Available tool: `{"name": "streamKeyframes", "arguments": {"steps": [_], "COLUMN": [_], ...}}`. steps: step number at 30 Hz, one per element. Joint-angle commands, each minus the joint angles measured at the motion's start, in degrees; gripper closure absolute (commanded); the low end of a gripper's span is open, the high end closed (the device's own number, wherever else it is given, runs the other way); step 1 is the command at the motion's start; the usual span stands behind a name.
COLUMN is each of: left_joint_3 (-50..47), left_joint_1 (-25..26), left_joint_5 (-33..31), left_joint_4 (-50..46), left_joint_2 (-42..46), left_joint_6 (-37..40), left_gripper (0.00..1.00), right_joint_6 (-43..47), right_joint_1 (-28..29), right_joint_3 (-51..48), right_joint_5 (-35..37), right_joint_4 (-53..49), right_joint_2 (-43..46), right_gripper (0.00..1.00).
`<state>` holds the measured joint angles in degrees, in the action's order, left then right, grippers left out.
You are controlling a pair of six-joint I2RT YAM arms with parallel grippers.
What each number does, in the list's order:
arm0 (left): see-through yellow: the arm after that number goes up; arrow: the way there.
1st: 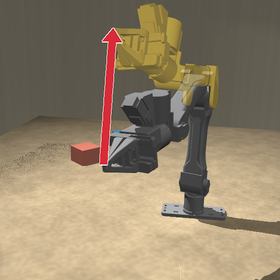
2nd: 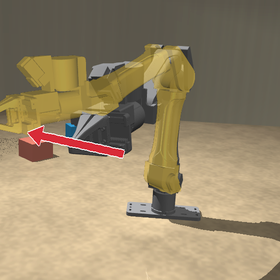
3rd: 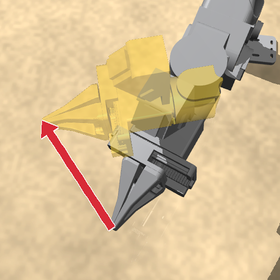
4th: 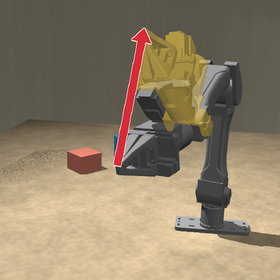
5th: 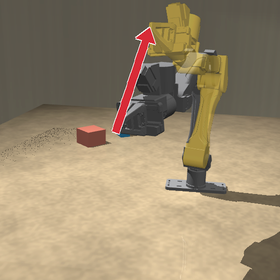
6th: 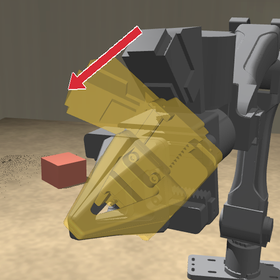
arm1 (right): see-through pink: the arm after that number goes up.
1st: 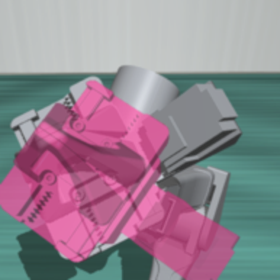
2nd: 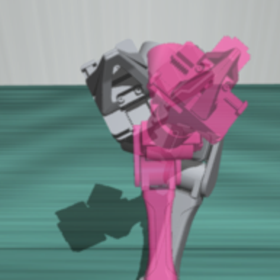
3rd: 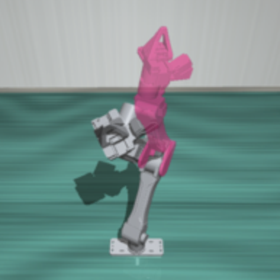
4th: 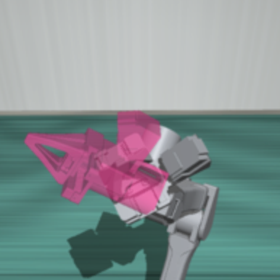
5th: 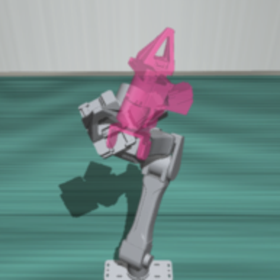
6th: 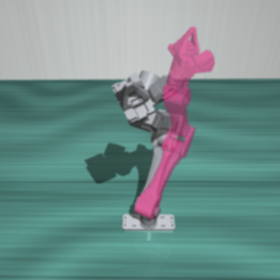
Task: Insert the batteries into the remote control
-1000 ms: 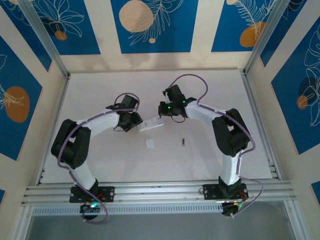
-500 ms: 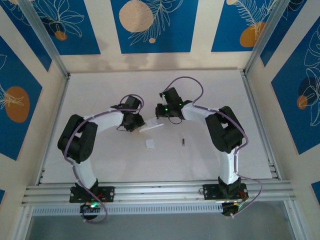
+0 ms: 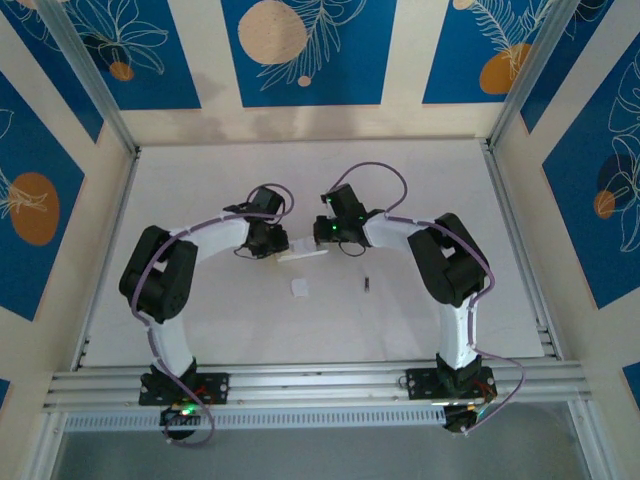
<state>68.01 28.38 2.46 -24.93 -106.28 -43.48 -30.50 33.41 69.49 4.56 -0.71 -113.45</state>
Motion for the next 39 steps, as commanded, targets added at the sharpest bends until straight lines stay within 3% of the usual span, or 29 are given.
{"name": "streamKeyframes", "arguments": {"steps": [1,21,33,39], "left_joint_3": [0.64,-1.77,-2.55,-2.8], "left_joint_1": [0.56,0.95,1.72,2.2], "left_joint_5": [1.7,1.94,1.51,1.44], "left_joint_4": [0.18,1.81,2.36,2.56], "left_joint_2": [-2.33,-1.12,-1.03,-0.79], "left_joint_6": [2.06,-1.24,-1.84,-1.95], "left_gripper": [0.74,0.75,0.76,0.76], "right_joint_6": [-0.74,-3.6,-5.11,-5.06], "right_joint_1": [0.85,3.31,3.83,4.41], "right_joint_3": [-1.15,-5.56,-2.64,-2.96], "right_joint_5": [1.42,4.75,-0.15,1.9], "right_joint_4": [1.42,-1.48,-9.17,-10.39], "right_joint_2": [0.67,3.11,1.7,1.67], "right_gripper": [0.95,0.95,0.94,0.92]}}
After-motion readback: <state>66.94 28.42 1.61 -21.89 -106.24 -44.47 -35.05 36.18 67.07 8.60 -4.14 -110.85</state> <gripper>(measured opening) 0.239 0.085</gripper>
